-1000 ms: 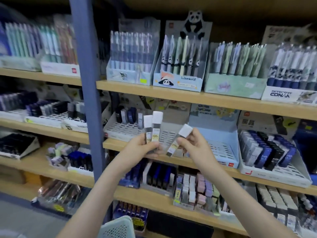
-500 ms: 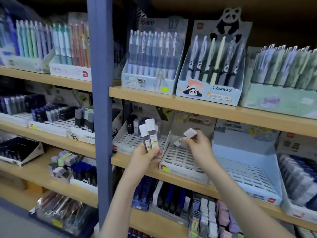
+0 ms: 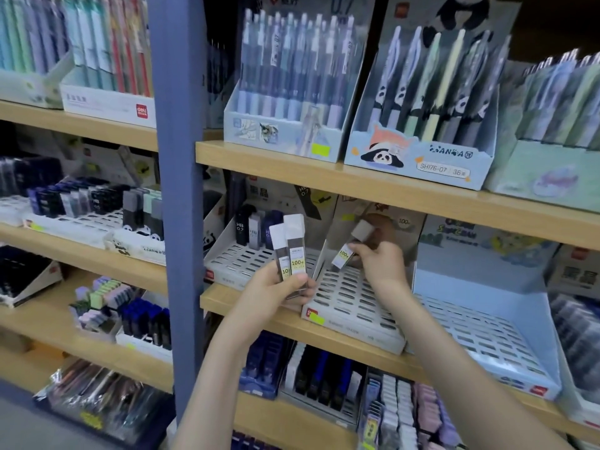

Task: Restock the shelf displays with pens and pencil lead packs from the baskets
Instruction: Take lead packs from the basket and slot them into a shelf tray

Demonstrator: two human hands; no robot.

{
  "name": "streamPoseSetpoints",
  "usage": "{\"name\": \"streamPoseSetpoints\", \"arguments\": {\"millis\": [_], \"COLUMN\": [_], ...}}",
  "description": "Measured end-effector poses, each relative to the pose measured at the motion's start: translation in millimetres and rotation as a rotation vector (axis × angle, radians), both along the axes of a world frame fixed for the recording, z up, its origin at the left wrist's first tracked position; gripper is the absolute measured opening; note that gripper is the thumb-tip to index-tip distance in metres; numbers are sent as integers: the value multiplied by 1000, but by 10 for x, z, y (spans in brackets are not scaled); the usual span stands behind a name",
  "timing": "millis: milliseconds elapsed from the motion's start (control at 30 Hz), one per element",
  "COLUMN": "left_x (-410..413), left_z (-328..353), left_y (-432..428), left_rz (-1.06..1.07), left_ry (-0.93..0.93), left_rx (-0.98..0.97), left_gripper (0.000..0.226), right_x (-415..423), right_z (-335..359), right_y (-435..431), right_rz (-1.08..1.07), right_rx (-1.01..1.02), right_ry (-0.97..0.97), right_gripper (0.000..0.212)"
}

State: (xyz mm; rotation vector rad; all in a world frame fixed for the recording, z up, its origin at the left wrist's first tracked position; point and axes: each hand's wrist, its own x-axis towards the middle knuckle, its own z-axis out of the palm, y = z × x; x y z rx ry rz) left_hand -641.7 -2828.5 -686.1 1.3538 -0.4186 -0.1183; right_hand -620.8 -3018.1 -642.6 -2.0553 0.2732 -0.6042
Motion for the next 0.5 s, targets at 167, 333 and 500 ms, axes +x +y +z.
{"name": "streamPoseSetpoints", "arguments": {"millis": [167, 333, 500], "left_x": [34, 68, 95], "left_z": [-15, -17, -35], "left_y": [29, 5, -27], "left_rz": [11, 4, 1], "left_ry": [26, 17, -3], "left_rx": [-27, -40, -20], "left_gripper": [11, 10, 10], "right_x": [64, 50, 84], "right_z": [-33, -33, -65], "right_y": [-22, 34, 10], "right_rz": [-19, 86, 100], "right_rx": [5, -189, -249], "right_ry": [-92, -121, -181], "right_gripper": [29, 36, 42]}}
